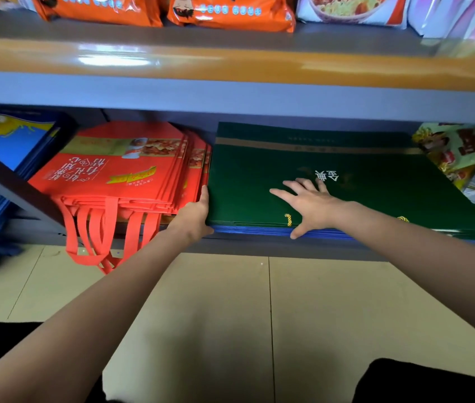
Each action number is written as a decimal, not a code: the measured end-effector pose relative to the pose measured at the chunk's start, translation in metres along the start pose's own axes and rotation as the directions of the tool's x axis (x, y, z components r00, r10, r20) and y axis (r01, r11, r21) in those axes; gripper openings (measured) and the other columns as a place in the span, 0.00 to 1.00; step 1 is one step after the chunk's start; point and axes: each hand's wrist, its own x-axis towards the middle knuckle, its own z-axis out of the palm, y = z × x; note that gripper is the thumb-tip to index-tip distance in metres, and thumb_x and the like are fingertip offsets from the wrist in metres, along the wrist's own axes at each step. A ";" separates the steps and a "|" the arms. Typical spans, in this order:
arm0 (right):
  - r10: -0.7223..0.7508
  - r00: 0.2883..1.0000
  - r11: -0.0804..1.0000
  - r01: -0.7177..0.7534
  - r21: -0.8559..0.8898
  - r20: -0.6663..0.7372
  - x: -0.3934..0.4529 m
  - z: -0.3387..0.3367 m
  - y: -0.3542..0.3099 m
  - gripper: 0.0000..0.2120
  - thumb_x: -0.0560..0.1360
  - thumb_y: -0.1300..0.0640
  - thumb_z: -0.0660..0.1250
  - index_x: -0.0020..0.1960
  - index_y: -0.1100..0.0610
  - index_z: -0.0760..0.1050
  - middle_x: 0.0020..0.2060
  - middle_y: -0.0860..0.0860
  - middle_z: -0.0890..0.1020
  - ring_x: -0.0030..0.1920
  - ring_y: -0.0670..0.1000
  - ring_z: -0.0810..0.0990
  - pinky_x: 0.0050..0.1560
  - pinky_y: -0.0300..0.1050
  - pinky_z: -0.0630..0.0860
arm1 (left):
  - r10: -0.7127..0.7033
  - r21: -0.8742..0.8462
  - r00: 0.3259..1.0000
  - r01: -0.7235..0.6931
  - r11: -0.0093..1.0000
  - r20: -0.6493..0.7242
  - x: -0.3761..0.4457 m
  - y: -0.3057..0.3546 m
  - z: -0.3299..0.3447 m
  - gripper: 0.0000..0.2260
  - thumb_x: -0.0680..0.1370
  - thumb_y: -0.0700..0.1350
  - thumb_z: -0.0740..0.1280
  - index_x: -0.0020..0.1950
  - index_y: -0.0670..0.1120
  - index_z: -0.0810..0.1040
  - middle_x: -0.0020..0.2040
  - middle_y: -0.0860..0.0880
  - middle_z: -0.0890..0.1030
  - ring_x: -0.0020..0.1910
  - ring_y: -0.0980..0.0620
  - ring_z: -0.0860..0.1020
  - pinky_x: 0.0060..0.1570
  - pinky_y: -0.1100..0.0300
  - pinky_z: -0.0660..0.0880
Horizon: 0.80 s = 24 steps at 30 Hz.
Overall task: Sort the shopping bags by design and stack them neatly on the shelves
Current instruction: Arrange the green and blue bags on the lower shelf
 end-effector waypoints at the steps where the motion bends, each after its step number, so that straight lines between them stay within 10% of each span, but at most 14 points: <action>1: 0.000 1.000 1.000 0.000 -0.005 -0.004 0.000 0.001 -0.001 0.52 0.67 0.43 0.74 0.76 0.46 0.40 0.76 0.54 0.45 0.75 0.58 0.42 0.71 0.65 0.40 | -0.031 -0.018 0.999 0.031 0.999 0.016 0.001 0.002 0.000 0.43 0.75 0.40 0.69 0.76 0.40 0.39 0.61 0.35 0.75 0.59 0.38 0.74 0.55 0.54 0.70; 7: 0.019 0.999 1.000 -0.019 0.018 -0.030 -0.005 -0.001 0.001 0.51 0.66 0.42 0.74 0.76 0.47 0.44 0.76 0.54 0.47 0.75 0.58 0.44 0.71 0.65 0.41 | -0.135 -0.059 0.991 0.135 0.989 0.014 0.002 0.007 0.003 0.23 0.72 0.41 0.71 0.62 0.35 0.68 0.60 0.37 0.76 0.58 0.40 0.75 0.52 0.55 0.70; 14: 0.035 0.999 0.997 -0.033 0.067 -0.023 -0.005 0.004 -0.001 0.50 0.66 0.43 0.74 0.77 0.48 0.45 0.76 0.54 0.48 0.75 0.58 0.47 0.71 0.67 0.43 | -0.185 0.063 0.983 0.184 0.981 0.012 0.002 0.022 0.004 0.26 0.71 0.46 0.74 0.61 0.35 0.68 0.58 0.39 0.76 0.58 0.41 0.76 0.53 0.56 0.71; 24: 0.043 0.998 0.982 -0.035 0.185 -0.038 -0.004 0.003 0.004 0.48 0.66 0.46 0.76 0.76 0.49 0.50 0.75 0.53 0.52 0.73 0.58 0.56 0.69 0.57 0.63 | -0.149 0.107 0.989 0.149 0.983 -0.006 0.012 0.016 -0.014 0.18 0.70 0.44 0.74 0.32 0.43 0.64 0.31 0.50 0.69 0.39 0.48 0.74 0.38 0.62 0.72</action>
